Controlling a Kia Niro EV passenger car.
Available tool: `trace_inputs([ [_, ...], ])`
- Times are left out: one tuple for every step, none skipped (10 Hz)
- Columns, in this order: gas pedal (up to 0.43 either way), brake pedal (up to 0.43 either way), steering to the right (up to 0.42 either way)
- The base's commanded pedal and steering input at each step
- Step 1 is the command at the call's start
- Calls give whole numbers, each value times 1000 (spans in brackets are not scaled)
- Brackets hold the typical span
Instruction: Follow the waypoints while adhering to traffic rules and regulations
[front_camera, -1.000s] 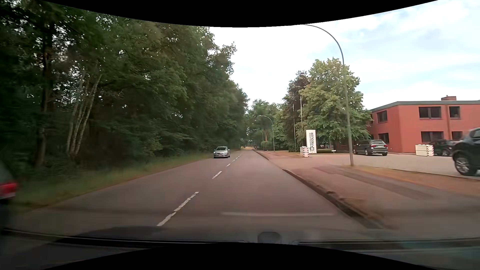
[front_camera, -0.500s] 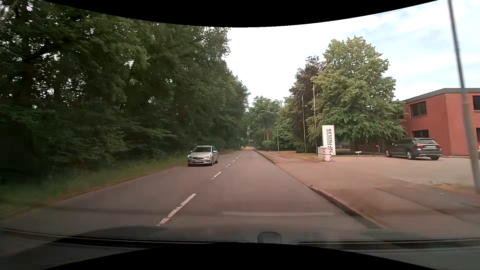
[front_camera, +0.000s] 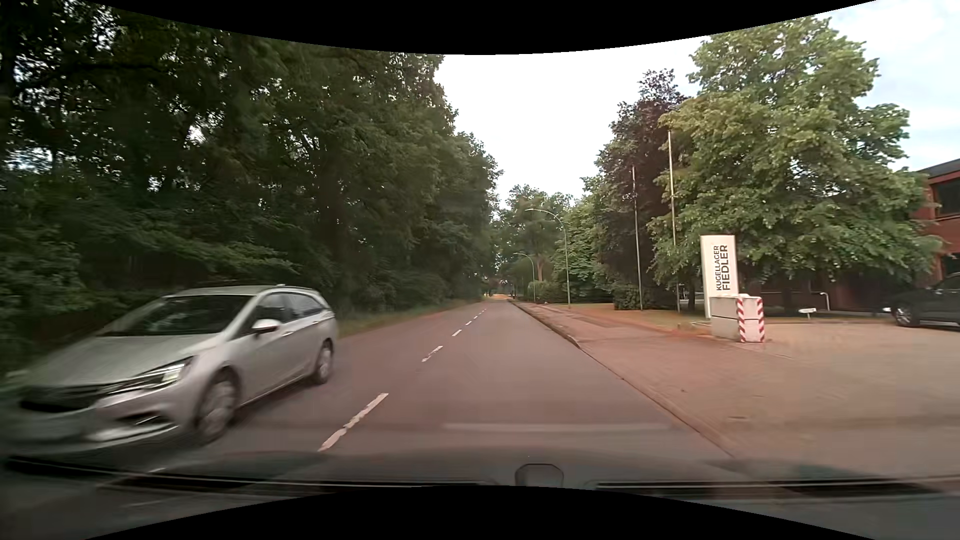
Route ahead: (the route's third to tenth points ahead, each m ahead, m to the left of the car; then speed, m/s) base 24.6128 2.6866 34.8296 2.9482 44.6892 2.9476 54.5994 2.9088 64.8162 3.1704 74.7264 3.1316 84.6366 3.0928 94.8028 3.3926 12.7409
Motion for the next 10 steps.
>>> trace_inputs([
  [189,0,-5],
  [189,0,-5],
  [189,0,-5],
  [189,0,-5],
  [189,0,-5],
  [189,0,-5],
  [189,0,-7],
  [189,0,-10],
  [189,0,-10],
  [189,0,-10],
])
